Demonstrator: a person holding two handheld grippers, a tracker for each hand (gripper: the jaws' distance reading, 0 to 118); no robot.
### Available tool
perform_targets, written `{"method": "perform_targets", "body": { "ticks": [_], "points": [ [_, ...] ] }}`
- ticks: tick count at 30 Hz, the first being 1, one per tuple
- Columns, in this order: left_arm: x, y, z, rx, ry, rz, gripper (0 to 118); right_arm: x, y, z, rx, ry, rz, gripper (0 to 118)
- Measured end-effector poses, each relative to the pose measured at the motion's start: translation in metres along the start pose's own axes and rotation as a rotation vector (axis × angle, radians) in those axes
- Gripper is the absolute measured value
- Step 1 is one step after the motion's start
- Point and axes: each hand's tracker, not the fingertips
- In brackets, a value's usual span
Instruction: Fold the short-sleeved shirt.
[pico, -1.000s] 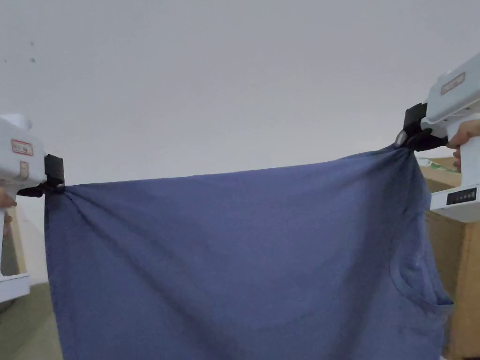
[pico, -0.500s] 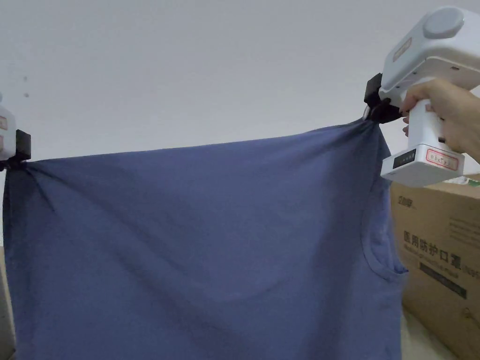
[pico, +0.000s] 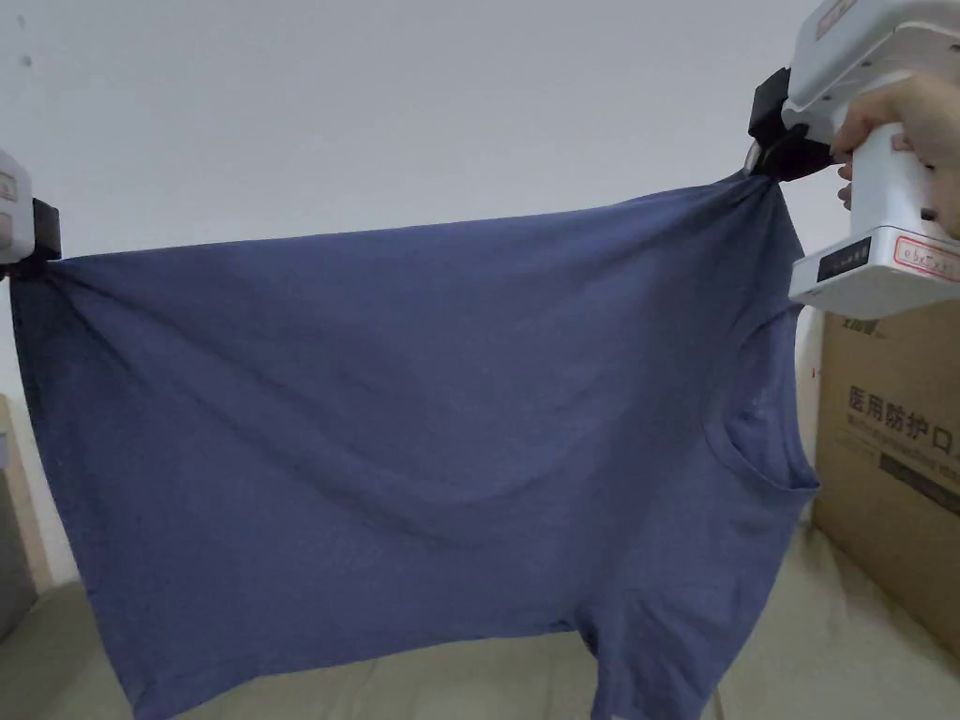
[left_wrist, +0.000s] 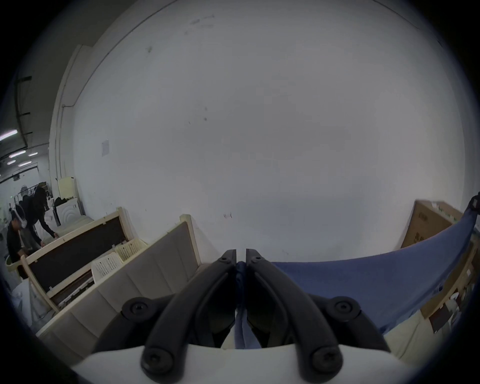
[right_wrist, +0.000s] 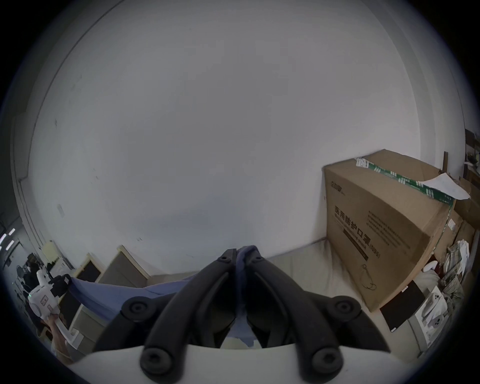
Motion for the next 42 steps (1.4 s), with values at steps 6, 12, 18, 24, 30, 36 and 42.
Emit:
{"method": "perform_targets", "body": {
  "ticks": [6,12,18,24,30,36,42],
  "points": [
    [0.030,-0.094,-0.064,-0.153,-0.008,-0.028,5,0.033,-0.067,-0.073,-0.135,-0.062,0.020,6],
    [0.065,-0.240,-0.131,-0.397,-0.029,-0.031,5,0.087,-0.191,-0.173,-0.370,-0.158,0.000,6],
    [0.071,-0.377,-0.155,-0.632,-0.040,0.027,5,0.149,-0.330,-0.227,-0.621,-0.145,-0.214,6],
    [0.047,-0.407,-0.120,-0.677,-0.046,-0.002,5,0.168,-0.385,-0.209,-0.682,-0.181,-0.149,6],
    [0.000,-0.399,-0.016,-0.629,-0.136,0.031,5,0.167,-0.400,-0.092,-0.661,-0.130,-0.014,6],
    [-0.030,-0.417,0.130,-0.580,-0.139,-0.087,5,0.157,-0.449,0.064,-0.678,-0.118,0.039,6],
    [-0.079,-0.451,0.216,-0.608,-0.130,-0.002,5,0.158,-0.511,0.181,-0.695,-0.081,0.004,6]
  ]
}}
